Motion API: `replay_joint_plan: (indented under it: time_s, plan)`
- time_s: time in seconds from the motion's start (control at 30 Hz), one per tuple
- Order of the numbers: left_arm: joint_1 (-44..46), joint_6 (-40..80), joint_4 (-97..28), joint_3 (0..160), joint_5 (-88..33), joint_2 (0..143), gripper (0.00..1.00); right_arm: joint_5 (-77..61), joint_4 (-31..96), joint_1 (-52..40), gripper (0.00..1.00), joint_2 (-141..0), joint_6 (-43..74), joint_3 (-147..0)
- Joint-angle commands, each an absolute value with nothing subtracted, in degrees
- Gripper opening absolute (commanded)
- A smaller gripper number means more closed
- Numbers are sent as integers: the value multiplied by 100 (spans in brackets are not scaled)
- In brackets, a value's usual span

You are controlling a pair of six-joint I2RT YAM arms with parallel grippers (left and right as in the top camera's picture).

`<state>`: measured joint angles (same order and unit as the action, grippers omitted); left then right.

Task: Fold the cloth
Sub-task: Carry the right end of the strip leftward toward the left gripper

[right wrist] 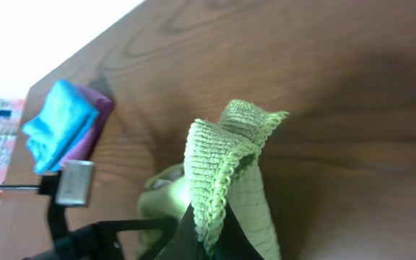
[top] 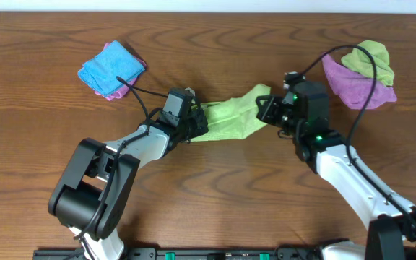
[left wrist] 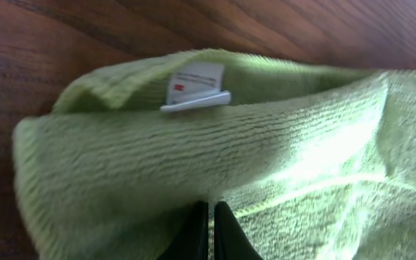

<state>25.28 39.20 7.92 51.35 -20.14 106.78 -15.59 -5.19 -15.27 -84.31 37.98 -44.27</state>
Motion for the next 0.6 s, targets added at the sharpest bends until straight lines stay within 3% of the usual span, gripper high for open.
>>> replay_joint_plan:
  time_s: [0.0,0.57]
  plan:
    - [2504,3944,799,5269,-1953,10746,6,-1358,-670,-1787,1,-8519,3787,-4536]
    - [2504,3944,794,5280,-1981,10731,6,-1398,-985,-2596,1,-9935,3896,-5428]
